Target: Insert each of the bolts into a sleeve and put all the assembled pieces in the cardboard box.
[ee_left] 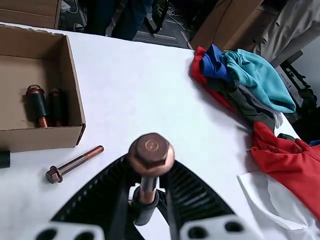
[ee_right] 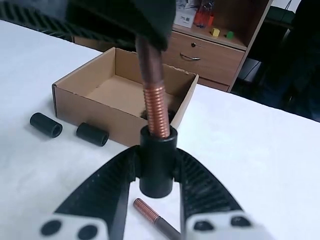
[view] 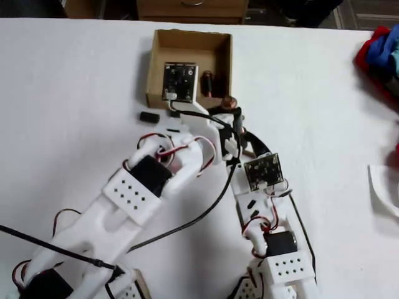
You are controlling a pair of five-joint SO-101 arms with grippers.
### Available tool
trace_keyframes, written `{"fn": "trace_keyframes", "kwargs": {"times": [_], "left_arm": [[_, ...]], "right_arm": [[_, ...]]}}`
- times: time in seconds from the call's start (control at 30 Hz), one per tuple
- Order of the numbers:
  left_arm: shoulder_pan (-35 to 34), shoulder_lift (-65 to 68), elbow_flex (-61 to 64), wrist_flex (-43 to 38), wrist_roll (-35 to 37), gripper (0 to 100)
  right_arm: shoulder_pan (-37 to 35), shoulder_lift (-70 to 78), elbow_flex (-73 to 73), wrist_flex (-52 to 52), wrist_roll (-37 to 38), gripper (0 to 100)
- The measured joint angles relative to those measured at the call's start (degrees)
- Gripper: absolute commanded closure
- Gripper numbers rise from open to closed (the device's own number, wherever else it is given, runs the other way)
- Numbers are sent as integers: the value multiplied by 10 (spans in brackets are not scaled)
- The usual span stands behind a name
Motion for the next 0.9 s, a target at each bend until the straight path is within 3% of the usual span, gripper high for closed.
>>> {"fn": "trace_keyframes", "kwargs": {"times": [0.47,0.7,0.8,0.9], "left_arm": [[5,54,42,-33,-47,970],[9,124,-17,-20,-47,967],[9,125,-36,12,-47,896],[3,125,-56,58,-47,745]], "right_arm": [[-4,1,0,0,2,975],[0,2,0,2,0,975],[-2,1,0,2,0,975],[-4,1,0,2,0,975]]}}
